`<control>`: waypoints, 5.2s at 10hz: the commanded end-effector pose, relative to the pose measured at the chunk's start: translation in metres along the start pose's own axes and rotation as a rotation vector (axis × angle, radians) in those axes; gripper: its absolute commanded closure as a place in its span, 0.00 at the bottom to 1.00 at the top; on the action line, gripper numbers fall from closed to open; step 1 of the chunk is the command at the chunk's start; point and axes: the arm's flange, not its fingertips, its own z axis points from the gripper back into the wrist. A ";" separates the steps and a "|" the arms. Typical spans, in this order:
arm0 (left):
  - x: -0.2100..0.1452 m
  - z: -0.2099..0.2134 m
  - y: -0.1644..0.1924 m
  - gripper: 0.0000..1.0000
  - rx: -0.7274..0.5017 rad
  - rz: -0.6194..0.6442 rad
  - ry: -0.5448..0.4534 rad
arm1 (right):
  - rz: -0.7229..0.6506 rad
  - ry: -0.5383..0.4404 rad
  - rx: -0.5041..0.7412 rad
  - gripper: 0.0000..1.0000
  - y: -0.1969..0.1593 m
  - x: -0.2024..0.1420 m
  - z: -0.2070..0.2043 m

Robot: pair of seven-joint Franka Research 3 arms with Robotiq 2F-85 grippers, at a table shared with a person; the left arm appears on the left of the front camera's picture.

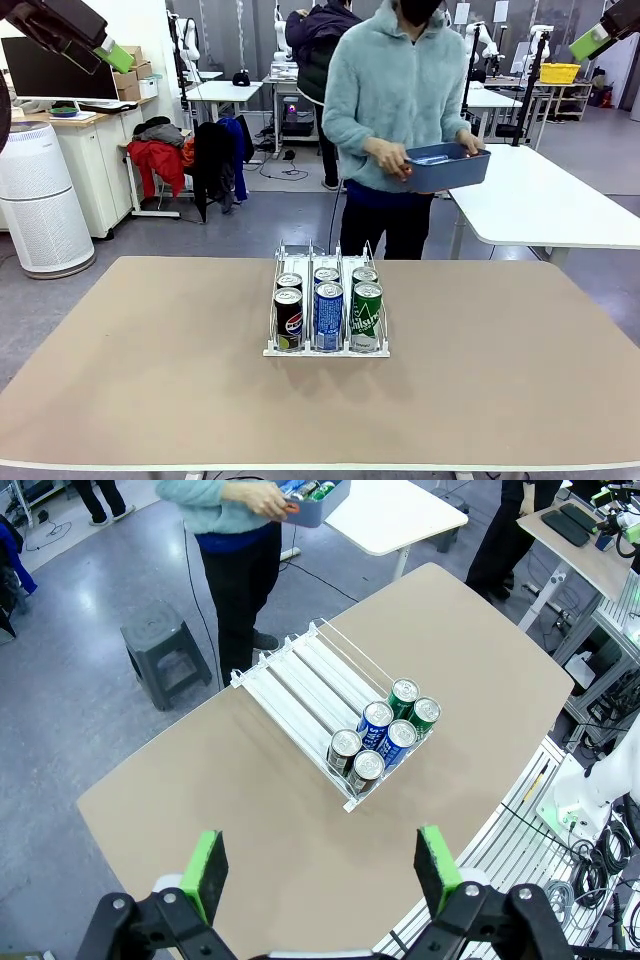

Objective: Fill the beverage cans into the dispenser.
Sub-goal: Pick up the Ionic drink handed by the human.

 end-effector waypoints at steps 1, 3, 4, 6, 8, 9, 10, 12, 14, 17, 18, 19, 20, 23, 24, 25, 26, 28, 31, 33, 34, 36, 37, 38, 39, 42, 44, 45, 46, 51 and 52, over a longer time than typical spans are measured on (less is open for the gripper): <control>-0.001 0.000 0.001 0.00 -0.001 -0.002 0.002 | 0.000 0.001 0.001 0.00 0.000 0.000 -0.001; -0.001 0.000 0.001 0.00 -0.001 -0.002 0.002 | 0.000 0.001 0.001 0.00 0.000 0.000 -0.001; -0.001 0.000 0.001 0.00 -0.001 -0.002 0.002 | 0.000 0.001 0.001 0.00 0.000 0.000 -0.001; -0.001 0.000 0.001 0.00 -0.001 -0.002 0.002 | 0.000 0.001 0.001 0.00 0.000 0.000 -0.001; -0.001 0.000 0.001 0.00 -0.001 -0.002 0.002 | 0.000 0.001 0.001 0.00 0.000 0.000 -0.001; -0.001 0.000 0.001 0.00 -0.001 -0.002 0.002 | 0.000 0.001 0.001 0.00 0.000 0.000 -0.001; -0.001 0.000 0.001 0.00 -0.001 -0.002 0.002 | 0.000 0.001 0.001 0.00 0.000 0.000 -0.001; -0.001 0.000 0.001 0.00 -0.001 -0.002 0.002 | 0.000 0.001 0.001 0.00 0.000 0.000 -0.001; -0.001 0.000 0.001 0.00 -0.001 -0.002 0.002 | 0.000 0.001 0.001 0.00 0.000 0.000 -0.001; -0.001 0.000 0.001 0.00 -0.001 -0.002 0.002 | 0.000 0.001 0.001 0.00 0.000 0.000 -0.001; -0.001 0.000 0.001 0.00 -0.001 -0.002 0.002 | 0.000 0.001 0.001 0.00 0.000 0.000 -0.001; -0.001 0.000 0.001 0.00 -0.001 -0.002 0.002 | 0.000 0.001 0.001 0.00 0.000 0.000 -0.001; -0.001 0.000 0.001 0.00 -0.001 -0.002 0.002 | 0.000 0.001 0.001 0.00 0.000 0.000 -0.001; -0.001 0.000 0.001 0.00 -0.001 -0.002 0.002 | 0.000 0.001 0.001 0.00 0.000 0.000 -0.001; -0.001 0.000 0.001 0.00 -0.001 -0.002 0.002 | 0.000 0.001 0.001 0.00 0.000 0.000 -0.001; -0.001 0.000 0.001 0.00 -0.001 -0.002 0.002 | 0.000 0.001 0.001 0.00 0.000 0.000 -0.001; -0.001 0.000 0.001 0.00 -0.001 -0.002 0.002 | 0.000 0.001 0.001 0.00 0.000 0.000 -0.001; -0.001 0.000 0.001 0.00 -0.001 -0.002 0.002 | 0.000 0.001 0.001 0.00 0.000 0.000 -0.001; -0.001 0.000 0.001 0.00 -0.001 -0.002 0.002 | 0.000 0.001 0.001 0.00 0.000 0.000 -0.001; -0.001 0.000 0.001 0.00 -0.001 -0.002 0.002 | 0.000 0.001 0.001 0.00 0.000 0.000 -0.001; -0.001 0.000 0.001 0.00 -0.001 -0.002 0.002 | 0.000 0.001 0.001 0.00 0.000 0.000 -0.001; -0.001 0.000 0.001 0.00 -0.001 -0.002 0.002 | 0.000 0.001 0.001 0.00 0.000 0.000 -0.001; -0.001 0.000 0.001 0.00 -0.001 -0.002 0.002 | 0.000 0.001 0.001 0.00 0.000 0.000 -0.001; -0.001 0.000 0.001 0.00 -0.001 -0.002 0.002 | 0.000 0.001 0.001 0.00 0.000 0.000 -0.001; -0.001 0.000 0.001 0.00 -0.001 -0.002 0.002 | 0.000 0.001 0.001 0.00 0.000 0.000 -0.001; -0.001 0.000 0.001 0.00 -0.001 -0.002 0.002 | 0.000 0.001 0.001 0.00 0.000 0.000 -0.001; -0.001 0.000 0.001 0.00 -0.001 -0.002 0.002 | 0.000 0.001 0.001 0.00 0.000 0.000 -0.001; -0.001 0.000 0.001 0.00 -0.001 -0.002 0.002 | 0.000 0.001 0.001 0.00 0.000 0.000 -0.001; -0.001 0.000 0.001 0.00 -0.001 -0.002 0.002 | 0.000 0.001 0.001 0.00 0.000 0.000 -0.001; -0.001 0.000 0.001 0.00 -0.001 -0.002 0.002 | 0.000 0.001 0.001 0.00 0.000 0.000 -0.001; -0.001 0.000 0.001 0.00 -0.001 -0.002 0.002 | 0.000 0.001 0.001 0.00 0.000 0.000 -0.001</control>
